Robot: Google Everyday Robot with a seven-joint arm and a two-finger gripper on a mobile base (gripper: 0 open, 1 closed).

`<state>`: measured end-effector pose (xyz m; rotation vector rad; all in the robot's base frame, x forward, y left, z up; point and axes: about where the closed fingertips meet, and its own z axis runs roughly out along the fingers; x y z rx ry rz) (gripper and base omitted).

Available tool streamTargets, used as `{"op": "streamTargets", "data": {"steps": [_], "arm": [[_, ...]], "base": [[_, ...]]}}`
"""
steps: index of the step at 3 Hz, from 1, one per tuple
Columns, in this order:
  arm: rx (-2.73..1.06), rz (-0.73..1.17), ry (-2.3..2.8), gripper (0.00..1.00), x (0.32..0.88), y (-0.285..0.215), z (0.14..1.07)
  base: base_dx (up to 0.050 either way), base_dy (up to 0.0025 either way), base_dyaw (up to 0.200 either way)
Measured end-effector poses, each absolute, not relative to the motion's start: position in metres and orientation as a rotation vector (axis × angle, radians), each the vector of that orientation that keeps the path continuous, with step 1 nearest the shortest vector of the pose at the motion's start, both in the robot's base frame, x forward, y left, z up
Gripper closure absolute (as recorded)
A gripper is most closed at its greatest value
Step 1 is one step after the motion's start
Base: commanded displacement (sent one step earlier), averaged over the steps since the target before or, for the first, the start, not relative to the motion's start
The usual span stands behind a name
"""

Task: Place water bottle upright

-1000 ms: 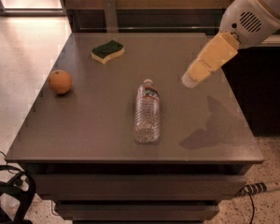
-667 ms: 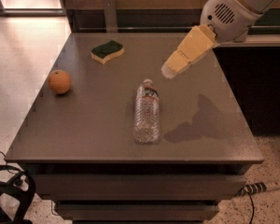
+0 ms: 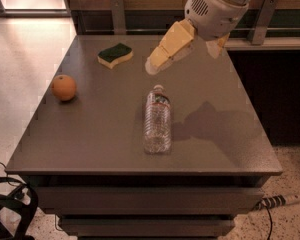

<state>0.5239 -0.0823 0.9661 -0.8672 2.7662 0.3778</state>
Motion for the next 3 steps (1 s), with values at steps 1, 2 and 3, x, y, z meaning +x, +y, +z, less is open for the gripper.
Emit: {"op": "streamTargets", "data": {"steps": [1, 2, 3], "arm": [[-0.803, 0.387, 2.79, 0.0, 0.526, -0.0776, 0.9656], [-0.808, 0.386, 2.785, 0.0, 0.5265, -0.0774, 0.9656], [-0.741, 0.356, 2.844, 0.0, 0.5252, -0.0702, 0.9607]], "base": [[0.0, 0.0, 0.0], [0.0, 0.0, 0.0], [0.0, 0.0, 0.0]]}}
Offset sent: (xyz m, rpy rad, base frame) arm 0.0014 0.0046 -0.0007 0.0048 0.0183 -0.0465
